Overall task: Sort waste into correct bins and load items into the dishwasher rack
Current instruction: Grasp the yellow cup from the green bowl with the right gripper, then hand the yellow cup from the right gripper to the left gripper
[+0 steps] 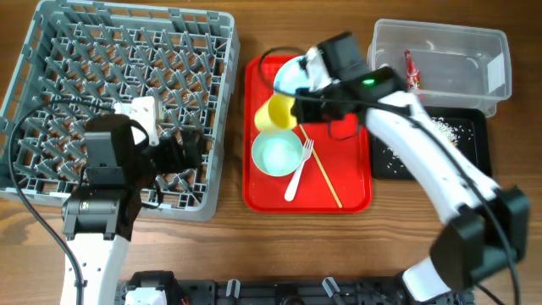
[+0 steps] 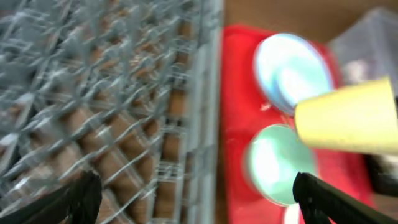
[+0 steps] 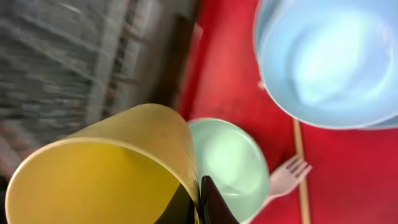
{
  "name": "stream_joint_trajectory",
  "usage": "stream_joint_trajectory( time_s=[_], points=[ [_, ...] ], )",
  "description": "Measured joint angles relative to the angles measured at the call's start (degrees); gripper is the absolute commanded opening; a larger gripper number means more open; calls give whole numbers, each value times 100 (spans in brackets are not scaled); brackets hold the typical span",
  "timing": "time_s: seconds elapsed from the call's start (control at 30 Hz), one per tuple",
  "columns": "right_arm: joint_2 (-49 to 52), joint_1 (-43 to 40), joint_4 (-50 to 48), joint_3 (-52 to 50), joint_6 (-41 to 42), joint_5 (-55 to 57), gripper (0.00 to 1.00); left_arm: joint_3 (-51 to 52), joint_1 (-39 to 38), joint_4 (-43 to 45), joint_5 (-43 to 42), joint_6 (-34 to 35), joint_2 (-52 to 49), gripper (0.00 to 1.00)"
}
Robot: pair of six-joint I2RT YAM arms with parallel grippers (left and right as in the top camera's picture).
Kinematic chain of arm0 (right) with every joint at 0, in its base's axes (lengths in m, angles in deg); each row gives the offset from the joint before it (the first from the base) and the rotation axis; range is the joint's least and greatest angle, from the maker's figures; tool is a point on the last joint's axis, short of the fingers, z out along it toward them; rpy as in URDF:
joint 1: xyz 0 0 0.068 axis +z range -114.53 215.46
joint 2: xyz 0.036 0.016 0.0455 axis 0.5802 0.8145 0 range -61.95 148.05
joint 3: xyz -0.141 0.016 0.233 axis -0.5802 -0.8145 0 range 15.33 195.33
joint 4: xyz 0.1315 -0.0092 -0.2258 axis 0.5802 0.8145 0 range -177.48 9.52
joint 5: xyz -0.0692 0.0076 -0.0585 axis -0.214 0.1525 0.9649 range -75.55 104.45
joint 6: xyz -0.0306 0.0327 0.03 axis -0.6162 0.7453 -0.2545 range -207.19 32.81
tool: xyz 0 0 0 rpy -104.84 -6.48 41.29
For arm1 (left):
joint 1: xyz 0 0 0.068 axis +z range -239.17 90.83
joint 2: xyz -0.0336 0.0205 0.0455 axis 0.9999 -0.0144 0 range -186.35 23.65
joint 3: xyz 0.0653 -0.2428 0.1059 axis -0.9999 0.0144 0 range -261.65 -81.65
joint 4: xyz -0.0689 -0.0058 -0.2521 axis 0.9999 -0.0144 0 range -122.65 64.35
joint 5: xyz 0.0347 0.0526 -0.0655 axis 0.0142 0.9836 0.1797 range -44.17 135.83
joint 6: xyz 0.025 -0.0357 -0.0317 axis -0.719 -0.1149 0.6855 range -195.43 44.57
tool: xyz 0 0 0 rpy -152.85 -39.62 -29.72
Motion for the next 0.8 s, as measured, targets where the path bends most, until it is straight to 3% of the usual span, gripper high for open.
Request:
stream_joint_trajectory(
  time_s=[0.23, 0.43, 0.6, 0.8],
  points=[
    [-181, -678, -468, 46, -4, -2691, 4, -4, 4, 1685, -1895, 245, -619, 100],
    [-181, -675, -859, 46, 275, -4280, 4, -22, 4, 3338, -4223, 365, -1008, 100],
    [-181, -675, -1196, 46, 553, -5167, 4, -26, 4, 3974, -5429, 374, -1023, 100],
    [-181, -660, -1259, 46, 737, -5663, 4, -26, -17, 4317, -6151, 374, -1023, 96]
  ],
)
